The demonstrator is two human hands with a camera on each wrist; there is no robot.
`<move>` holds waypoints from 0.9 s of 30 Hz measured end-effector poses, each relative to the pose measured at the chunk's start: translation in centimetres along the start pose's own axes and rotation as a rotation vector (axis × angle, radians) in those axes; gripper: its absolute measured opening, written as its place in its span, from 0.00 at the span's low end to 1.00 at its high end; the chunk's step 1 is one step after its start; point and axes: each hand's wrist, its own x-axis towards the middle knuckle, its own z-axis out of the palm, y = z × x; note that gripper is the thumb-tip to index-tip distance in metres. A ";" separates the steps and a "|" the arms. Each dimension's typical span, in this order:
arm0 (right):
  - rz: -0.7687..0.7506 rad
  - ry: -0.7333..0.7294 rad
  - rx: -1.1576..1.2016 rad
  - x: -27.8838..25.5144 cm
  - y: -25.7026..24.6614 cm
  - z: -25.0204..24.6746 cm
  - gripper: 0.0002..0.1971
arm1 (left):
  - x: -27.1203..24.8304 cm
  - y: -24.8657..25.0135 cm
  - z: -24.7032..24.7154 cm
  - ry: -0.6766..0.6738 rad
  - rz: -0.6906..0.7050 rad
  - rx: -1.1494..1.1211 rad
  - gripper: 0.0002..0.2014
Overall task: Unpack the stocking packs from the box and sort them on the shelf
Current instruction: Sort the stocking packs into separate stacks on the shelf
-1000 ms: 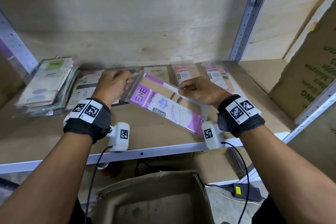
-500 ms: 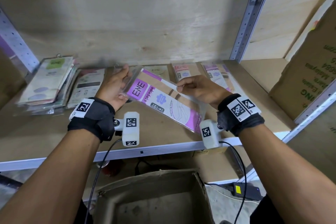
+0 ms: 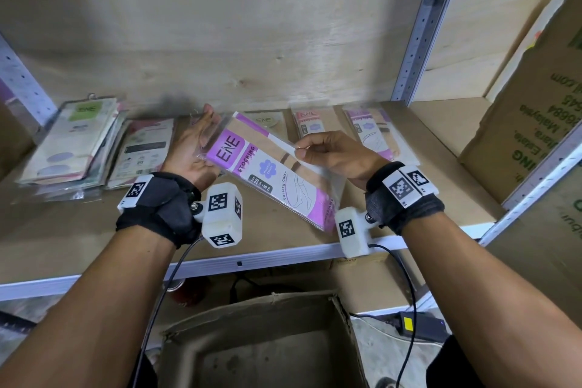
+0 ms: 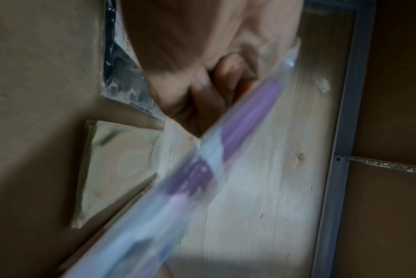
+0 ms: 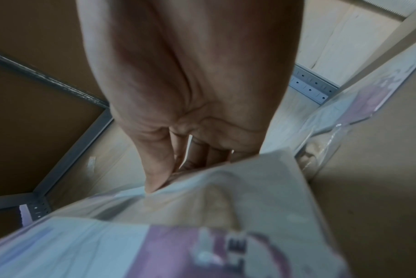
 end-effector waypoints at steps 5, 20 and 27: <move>0.013 0.011 -0.010 -0.1 -0.1 0.1 0.12 | -0.6 -0.5 -0.2 -0.081 0.016 -0.072 0.19; 0.152 0.291 0.303 -0.4 -0.5 -1.4 0.05 | -1.3 -3.3 1.6 -0.138 -0.229 0.402 0.23; 0.246 0.315 0.329 0.3 0.5 -1.4 0.12 | -2.2 -5.2 2.7 -0.320 -0.258 0.423 0.09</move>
